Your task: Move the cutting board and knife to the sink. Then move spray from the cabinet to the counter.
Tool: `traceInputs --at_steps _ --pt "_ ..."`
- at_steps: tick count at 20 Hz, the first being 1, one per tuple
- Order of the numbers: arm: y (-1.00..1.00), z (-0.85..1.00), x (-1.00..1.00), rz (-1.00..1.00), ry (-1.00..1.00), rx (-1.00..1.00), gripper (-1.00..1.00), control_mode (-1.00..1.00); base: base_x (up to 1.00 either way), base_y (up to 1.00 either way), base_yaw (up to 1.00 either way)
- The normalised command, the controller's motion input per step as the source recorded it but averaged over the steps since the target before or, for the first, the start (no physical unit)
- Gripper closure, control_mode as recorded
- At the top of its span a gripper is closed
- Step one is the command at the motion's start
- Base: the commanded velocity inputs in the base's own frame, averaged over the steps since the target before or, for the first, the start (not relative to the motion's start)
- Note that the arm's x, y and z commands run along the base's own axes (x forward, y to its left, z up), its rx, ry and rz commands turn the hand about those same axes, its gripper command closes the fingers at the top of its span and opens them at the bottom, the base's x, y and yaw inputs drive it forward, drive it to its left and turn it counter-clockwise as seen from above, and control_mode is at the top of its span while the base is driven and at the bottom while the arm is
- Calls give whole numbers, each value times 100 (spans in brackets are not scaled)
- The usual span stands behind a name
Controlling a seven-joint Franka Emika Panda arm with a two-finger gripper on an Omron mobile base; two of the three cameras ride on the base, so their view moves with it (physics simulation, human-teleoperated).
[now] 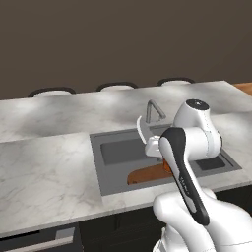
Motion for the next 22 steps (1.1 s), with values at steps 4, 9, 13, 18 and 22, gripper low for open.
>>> traceInputs --at_steps 4,9,13,18,22 --pt "0 0 0 0 0 0 100 100 0 0 0" --pt "-1 0 0 0 0 0 100 -100 0 0 0" --pt "-14 -5 9 0 2 0 100 -100 0 0 0" --pt "-18 -14 25 5 4 -10 100 -100 0 0 0" --pt "-19 -19 27 21 2 -15 100 -100 0 0 0"
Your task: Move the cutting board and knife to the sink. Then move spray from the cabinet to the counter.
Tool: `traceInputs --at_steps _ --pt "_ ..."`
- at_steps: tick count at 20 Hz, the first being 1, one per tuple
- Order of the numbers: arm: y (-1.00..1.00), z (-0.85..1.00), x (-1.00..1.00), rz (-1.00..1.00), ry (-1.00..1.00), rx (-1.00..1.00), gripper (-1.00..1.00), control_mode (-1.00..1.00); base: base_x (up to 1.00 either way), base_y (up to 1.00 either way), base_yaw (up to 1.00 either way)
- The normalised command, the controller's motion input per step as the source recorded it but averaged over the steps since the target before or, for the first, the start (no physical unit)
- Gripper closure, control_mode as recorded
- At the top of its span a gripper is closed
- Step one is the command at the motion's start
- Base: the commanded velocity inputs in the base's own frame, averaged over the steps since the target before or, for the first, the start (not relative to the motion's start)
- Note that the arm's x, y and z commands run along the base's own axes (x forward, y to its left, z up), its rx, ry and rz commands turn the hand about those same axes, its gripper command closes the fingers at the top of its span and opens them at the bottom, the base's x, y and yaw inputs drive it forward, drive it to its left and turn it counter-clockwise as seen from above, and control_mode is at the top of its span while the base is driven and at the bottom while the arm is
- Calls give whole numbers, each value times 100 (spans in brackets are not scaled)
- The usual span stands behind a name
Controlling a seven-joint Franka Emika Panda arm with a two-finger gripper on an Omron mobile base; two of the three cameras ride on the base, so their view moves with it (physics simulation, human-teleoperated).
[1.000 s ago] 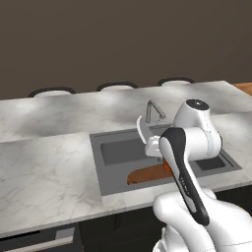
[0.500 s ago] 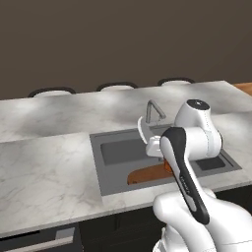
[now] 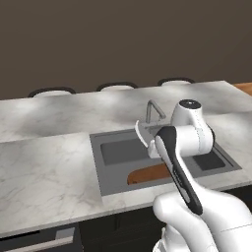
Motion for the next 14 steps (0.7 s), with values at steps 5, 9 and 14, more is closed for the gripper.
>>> traceInputs --at_steps 5,9,14 --pt "-11 -23 29 24 4 -21 100 -100 0 0 0" --pt "-17 -25 30 25 3 -14 100 -100 0 0 0" --pt "-8 -30 38 11 8 -19 100 -100 0 0 0"
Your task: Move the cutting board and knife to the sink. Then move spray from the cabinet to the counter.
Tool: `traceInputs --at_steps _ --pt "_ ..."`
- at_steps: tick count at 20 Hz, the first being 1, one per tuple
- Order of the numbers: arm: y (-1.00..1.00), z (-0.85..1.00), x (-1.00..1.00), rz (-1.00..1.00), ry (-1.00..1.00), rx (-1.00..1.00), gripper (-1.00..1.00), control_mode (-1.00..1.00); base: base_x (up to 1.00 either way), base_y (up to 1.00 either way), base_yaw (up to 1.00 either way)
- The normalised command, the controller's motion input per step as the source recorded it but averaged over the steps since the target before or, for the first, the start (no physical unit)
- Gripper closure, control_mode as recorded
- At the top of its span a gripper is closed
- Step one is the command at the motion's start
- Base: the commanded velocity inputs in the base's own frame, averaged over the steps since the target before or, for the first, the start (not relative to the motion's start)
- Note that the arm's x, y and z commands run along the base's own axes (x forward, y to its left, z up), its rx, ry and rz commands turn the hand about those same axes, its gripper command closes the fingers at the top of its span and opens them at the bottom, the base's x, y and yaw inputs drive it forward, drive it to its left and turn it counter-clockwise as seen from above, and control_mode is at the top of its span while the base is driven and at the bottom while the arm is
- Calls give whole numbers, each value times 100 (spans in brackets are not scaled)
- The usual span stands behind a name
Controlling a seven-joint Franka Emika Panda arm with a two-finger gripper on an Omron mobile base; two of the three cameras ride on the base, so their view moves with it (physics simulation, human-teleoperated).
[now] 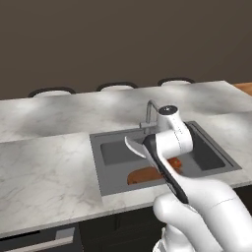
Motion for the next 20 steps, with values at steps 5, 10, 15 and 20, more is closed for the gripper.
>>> traceInputs --at_steps 5,10,15,20 --pt "-4 -28 49 5 10 -17 100 -100 0 0 0" --pt "-6 -26 48 5 7 -13 100 -100 0 0 0" --pt "-10 -25 47 12 10 -7 100 -100 0 0 0" --pt "-12 -28 30 16 8 -1 100 -100 0 0 0"
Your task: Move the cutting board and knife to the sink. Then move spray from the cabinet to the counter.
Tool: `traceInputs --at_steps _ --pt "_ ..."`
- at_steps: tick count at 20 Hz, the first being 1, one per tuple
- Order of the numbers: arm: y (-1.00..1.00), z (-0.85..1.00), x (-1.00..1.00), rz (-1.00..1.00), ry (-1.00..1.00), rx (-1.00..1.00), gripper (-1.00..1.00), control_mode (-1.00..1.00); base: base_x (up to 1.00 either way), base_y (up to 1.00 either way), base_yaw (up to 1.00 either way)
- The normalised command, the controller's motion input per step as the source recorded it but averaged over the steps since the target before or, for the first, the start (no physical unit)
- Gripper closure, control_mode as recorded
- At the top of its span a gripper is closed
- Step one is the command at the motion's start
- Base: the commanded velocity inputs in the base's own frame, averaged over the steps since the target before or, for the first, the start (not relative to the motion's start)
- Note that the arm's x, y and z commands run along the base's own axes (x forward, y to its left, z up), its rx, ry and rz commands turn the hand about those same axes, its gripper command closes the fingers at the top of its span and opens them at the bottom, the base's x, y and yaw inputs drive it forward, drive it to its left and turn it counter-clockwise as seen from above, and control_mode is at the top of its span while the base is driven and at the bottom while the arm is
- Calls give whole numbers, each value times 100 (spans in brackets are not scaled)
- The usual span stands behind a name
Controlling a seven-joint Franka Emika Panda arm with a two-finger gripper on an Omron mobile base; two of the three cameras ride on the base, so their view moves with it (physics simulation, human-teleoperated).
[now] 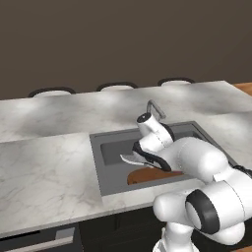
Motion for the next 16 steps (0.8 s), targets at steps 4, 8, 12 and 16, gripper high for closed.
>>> traceInputs --at_steps 4,8,12,16 --pt "-15 -27 22 21 0 0 100 -100 0 0 0" --pt "-12 -29 16 16 0 0 100 -100 0 0 0" --pt "-14 -30 19 10 1 0 100 -100 0 0 0" --pt "-15 -34 13 3 3 0 100 -100 0 0 0"
